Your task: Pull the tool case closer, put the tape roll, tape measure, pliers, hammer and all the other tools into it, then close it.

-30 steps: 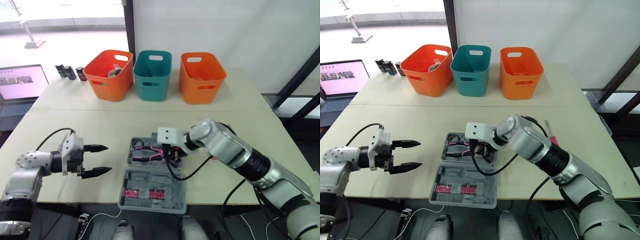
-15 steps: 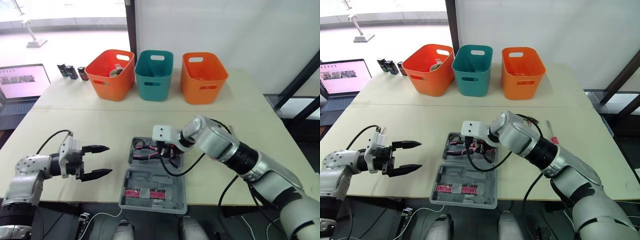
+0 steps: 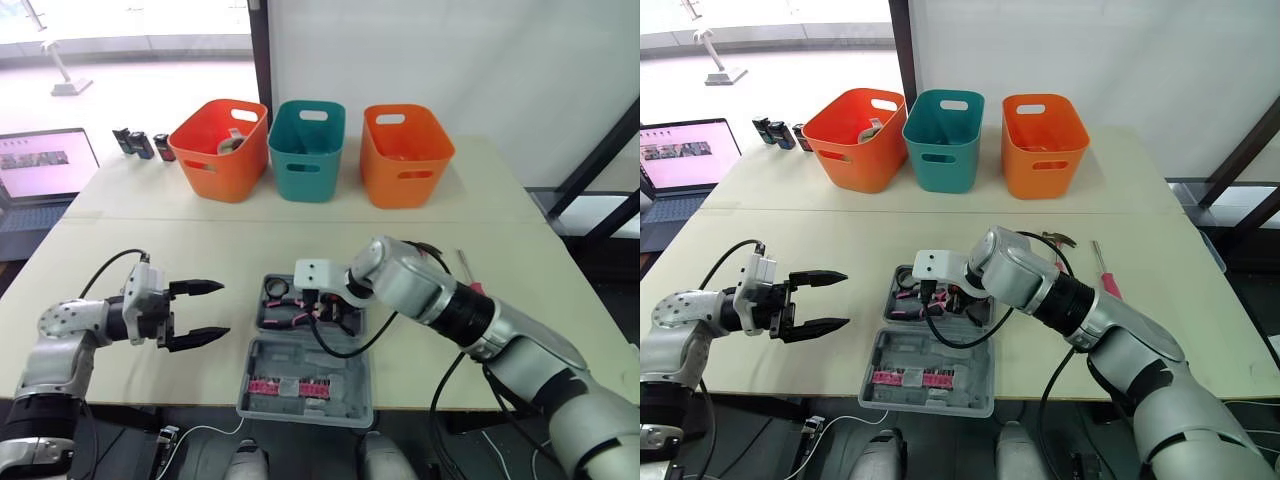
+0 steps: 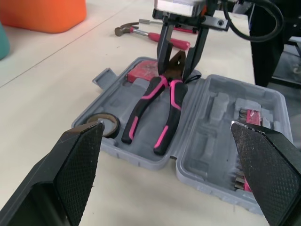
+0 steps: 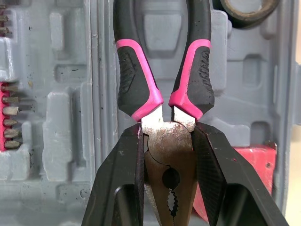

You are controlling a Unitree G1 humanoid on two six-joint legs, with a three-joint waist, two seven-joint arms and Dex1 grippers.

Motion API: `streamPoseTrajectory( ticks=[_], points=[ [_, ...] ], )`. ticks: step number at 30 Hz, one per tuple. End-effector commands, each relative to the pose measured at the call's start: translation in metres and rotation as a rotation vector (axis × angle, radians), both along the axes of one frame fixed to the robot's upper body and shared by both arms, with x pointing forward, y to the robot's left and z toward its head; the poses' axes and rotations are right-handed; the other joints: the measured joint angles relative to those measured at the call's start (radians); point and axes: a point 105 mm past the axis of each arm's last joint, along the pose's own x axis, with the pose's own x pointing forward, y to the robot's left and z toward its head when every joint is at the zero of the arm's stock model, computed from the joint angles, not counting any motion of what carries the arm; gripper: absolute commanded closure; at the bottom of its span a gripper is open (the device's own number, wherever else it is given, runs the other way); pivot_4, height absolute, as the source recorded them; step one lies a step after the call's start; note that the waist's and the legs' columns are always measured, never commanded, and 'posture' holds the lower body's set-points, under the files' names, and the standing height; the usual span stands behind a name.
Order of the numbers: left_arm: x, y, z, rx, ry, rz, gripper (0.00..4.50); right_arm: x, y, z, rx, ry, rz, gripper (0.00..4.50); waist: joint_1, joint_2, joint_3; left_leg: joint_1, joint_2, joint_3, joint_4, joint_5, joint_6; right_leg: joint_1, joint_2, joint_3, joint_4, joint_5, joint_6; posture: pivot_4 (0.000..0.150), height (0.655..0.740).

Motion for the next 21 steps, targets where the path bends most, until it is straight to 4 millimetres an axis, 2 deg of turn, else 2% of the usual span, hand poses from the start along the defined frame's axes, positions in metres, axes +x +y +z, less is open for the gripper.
streamPoseTrajectory(
  ticks=[1, 15, 16, 17, 21],
  points=[
    [0.001, -0.004, 0.004, 0.010, -0.034, -0.013, 0.00, 0.005, 0.012, 0.013, 0.023, -0.052, 0.029, 3.53, 0.000, 0.000, 0.000, 0.000, 0.000, 0.000, 0.000, 0.000, 0.000, 0.000, 0.000, 0.000, 0.000, 0.000, 0.000, 0.150, 0.7400],
    [0.004, -0.003, 0.007, 0.016, -0.047, 0.004, 0.00, 0.008, 0.013, 0.001, 0.033, -0.050, 0.028, 3.53, -0.005, 0.000, 0.000, 0.000, 0.000, 0.000, 0.000, 0.000, 0.000, 0.000, 0.000, 0.000, 0.000, 0.000, 0.000, 0.150, 0.7400],
    [0.005, -0.003, 0.007, 0.017, -0.048, 0.006, 0.00, 0.009, 0.014, 0.002, 0.041, -0.053, 0.029, 2.51, -0.005, 0.000, 0.000, 0.000, 0.000, 0.000, 0.000, 0.000, 0.000, 0.000, 0.000, 0.000, 0.000, 0.000, 0.000, 0.150, 0.7400],
    [0.005, -0.003, 0.006, 0.017, -0.047, 0.008, 0.00, 0.010, 0.015, 0.002, 0.048, -0.056, 0.030, 2.17, -0.005, 0.000, 0.000, 0.000, 0.000, 0.000, 0.000, 0.000, 0.000, 0.000, 0.000, 0.000, 0.000, 0.000, 0.000, 0.150, 0.7400],
    [0.007, -0.002, 0.007, 0.011, -0.051, 0.016, 0.00, 0.013, 0.021, 0.011, 0.118, -0.060, 0.006, 0.22, -0.004, 0.000, 0.000, 0.000, 0.000, 0.000, 0.000, 0.000, 0.000, 0.000, 0.000, 0.000, 0.000, 0.000, 0.000, 0.150, 0.7400]
  ],
)
